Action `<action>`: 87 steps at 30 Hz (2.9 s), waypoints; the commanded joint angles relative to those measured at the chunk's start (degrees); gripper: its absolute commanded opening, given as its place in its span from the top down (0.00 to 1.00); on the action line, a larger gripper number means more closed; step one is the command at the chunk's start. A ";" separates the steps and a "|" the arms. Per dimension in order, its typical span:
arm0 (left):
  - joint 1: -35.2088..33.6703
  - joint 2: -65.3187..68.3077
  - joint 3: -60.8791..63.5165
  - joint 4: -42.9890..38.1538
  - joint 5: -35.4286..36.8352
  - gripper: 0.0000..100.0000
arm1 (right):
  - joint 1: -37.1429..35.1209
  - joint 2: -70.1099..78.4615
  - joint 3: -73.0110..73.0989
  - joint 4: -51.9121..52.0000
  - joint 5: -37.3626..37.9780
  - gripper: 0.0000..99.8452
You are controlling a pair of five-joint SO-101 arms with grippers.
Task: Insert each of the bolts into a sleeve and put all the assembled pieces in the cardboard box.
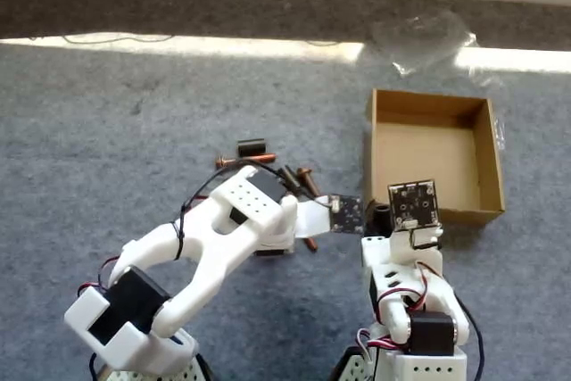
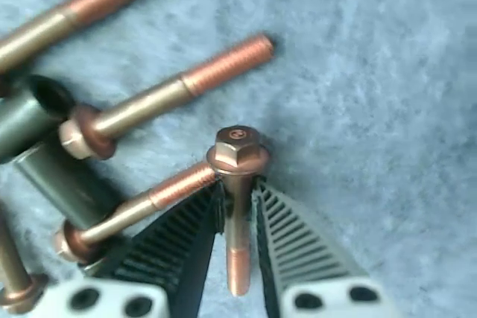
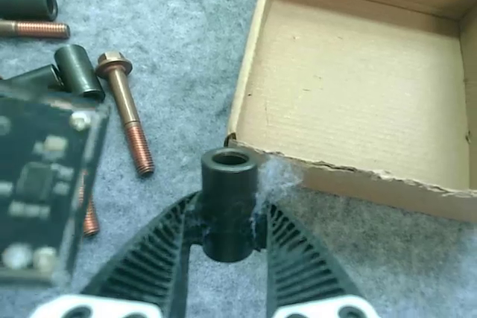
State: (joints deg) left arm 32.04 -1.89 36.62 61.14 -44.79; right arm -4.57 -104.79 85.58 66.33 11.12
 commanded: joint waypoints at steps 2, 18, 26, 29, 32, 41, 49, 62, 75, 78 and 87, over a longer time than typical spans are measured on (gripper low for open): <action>0.48 -0.84 -5.23 -0.26 6.95 0.96 | 0.92 -0.57 -0.48 -2.07 -0.09 1.00; -5.14 -0.92 -5.49 -0.62 8.09 0.96 | 1.01 -0.57 -0.48 -2.07 -0.09 1.00; -6.73 -0.92 -14.20 5.98 15.03 0.96 | 0.84 -0.57 -0.48 -2.15 -0.09 1.00; -8.31 -0.92 -19.47 11.16 18.46 0.96 | 0.84 -0.57 -0.48 -2.15 -0.09 1.00; -9.27 -0.92 -22.64 14.68 18.55 0.97 | 0.75 -0.57 -0.48 -2.15 -0.18 1.00; -10.59 -0.92 -30.90 16.53 18.64 0.99 | -3.56 -0.57 -0.48 -2.15 -0.26 1.00; -10.95 -7.34 -33.80 16.70 21.80 0.99 | -8.48 -0.48 -0.48 -2.15 -0.18 1.00; -19.30 -30.90 -21.58 8.00 22.33 1.00 | -22.46 -0.48 8.57 -19.65 -0.53 1.00; -19.47 -48.40 -8.40 -6.86 35.78 1.00 | -23.16 -0.48 11.03 -39.08 -0.62 1.00; -19.38 -49.36 -7.25 -9.49 39.03 1.00 | -25.19 -0.48 11.12 -42.68 -0.62 1.00; -15.52 -49.71 -6.64 -14.42 52.04 0.99 | -29.67 -0.40 16.92 -48.13 -1.32 1.00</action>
State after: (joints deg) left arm 13.58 -49.45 30.81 49.63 2.59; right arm -33.41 -104.70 95.52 20.97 11.12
